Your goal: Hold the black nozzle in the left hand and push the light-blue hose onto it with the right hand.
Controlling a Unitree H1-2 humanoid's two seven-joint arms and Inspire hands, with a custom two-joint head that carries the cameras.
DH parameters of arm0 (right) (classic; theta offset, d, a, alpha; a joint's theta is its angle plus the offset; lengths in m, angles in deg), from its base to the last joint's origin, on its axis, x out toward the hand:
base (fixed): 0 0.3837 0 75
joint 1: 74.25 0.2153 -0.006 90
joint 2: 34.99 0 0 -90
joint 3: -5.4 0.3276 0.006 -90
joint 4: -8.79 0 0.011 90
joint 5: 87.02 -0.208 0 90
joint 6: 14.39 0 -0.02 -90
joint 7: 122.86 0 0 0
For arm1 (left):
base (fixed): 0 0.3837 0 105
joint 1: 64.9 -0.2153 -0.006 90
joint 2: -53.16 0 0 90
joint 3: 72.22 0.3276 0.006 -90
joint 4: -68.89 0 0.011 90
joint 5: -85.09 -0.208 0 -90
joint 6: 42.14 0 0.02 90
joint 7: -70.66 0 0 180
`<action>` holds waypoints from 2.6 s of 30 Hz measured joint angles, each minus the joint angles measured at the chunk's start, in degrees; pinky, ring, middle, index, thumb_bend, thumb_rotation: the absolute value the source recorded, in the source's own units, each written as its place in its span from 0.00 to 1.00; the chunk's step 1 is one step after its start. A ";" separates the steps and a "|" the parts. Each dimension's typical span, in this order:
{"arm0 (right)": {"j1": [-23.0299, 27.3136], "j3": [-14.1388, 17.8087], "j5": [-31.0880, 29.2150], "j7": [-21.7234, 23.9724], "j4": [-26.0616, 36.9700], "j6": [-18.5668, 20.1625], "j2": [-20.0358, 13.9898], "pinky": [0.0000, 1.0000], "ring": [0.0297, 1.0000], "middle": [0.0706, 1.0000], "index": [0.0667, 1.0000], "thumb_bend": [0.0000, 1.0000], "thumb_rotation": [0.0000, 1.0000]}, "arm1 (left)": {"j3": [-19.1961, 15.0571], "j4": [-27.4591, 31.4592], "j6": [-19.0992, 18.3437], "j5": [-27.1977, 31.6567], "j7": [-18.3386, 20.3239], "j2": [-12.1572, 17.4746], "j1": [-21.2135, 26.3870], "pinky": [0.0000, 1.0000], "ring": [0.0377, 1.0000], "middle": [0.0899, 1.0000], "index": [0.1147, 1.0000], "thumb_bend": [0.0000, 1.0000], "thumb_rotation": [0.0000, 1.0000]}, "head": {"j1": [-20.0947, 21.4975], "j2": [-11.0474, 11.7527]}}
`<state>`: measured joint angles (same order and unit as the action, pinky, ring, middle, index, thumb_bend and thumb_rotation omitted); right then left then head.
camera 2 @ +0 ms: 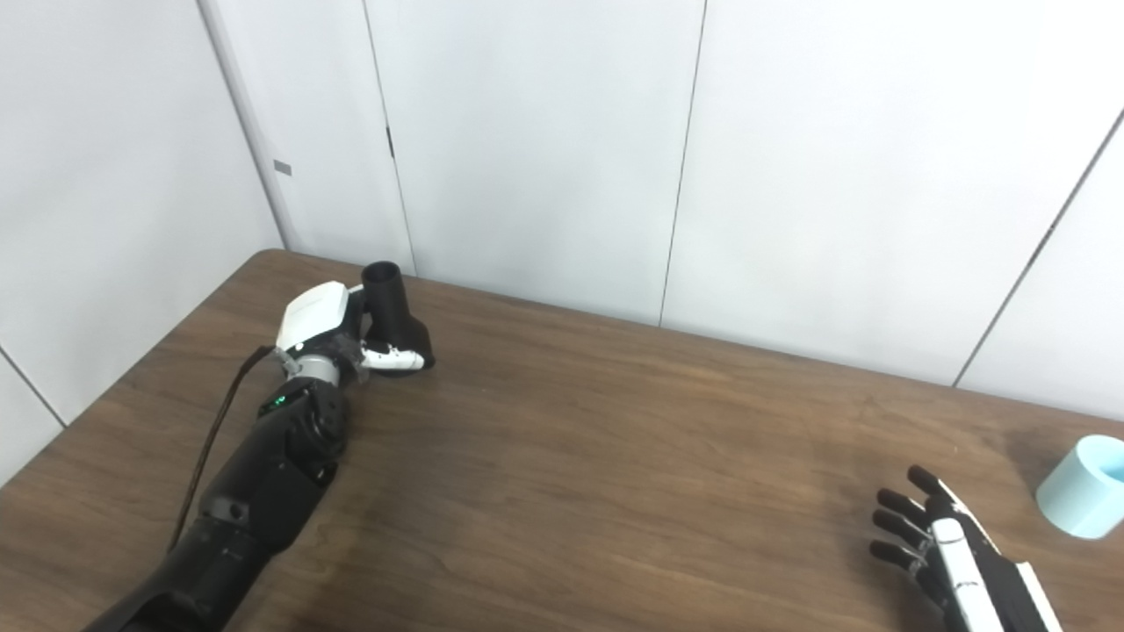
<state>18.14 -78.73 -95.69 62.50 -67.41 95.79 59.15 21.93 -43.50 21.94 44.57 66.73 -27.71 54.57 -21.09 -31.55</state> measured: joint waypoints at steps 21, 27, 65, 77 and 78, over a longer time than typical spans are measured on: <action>0.02 1.28 -0.69 -0.17 -0.03 2.23 0.18 0.63 0.70 0.69 0.80 0.29 0.74 | -0.17 -0.34 0.10 5.69 -2.71 0.00 0.00 0.47 0.57 0.56 0.41 0.52 0.04 | 0.18 -0.79; 0.04 1.11 -0.80 -0.13 -0.04 2.24 0.16 0.60 0.66 0.66 0.77 0.32 0.77 | 2.16 1.14 0.64 5.66 -4.27 -0.53 -0.88 0.42 0.49 0.51 0.40 0.52 0.02 | 0.62 -1.05; 1.29 -0.73 -0.35 1.61 -6.45 -7.11 0.06 0.51 0.57 0.59 0.68 0.39 0.79 | 16.75 18.97 10.42 -5.38 -3.71 -9.51 -11.24 0.46 0.52 0.45 0.41 0.52 0.00 | 18.18 -7.12; 1.47 2.03 -0.66 -0.12 3.26 -1.78 0.86 0.53 0.58 0.60 0.67 0.38 0.51 | 20.74 16.59 16.24 -6.53 -4.11 -13.03 -10.65 0.41 0.47 0.40 0.42 0.53 0.00 | 25.49 -8.96; 1.69 2.69 -0.69 -0.88 4.26 -0.85 0.83 0.53 0.58 0.60 0.67 0.40 0.50 | 21.02 16.26 16.83 -6.84 -4.08 -13.30 -10.30 0.41 0.47 0.40 0.42 0.53 0.00 | 25.92 -8.96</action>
<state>19.83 -76.04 -96.37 61.62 -63.15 94.94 59.98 42.95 -27.24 38.77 37.73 62.65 -41.01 44.27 4.83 -40.52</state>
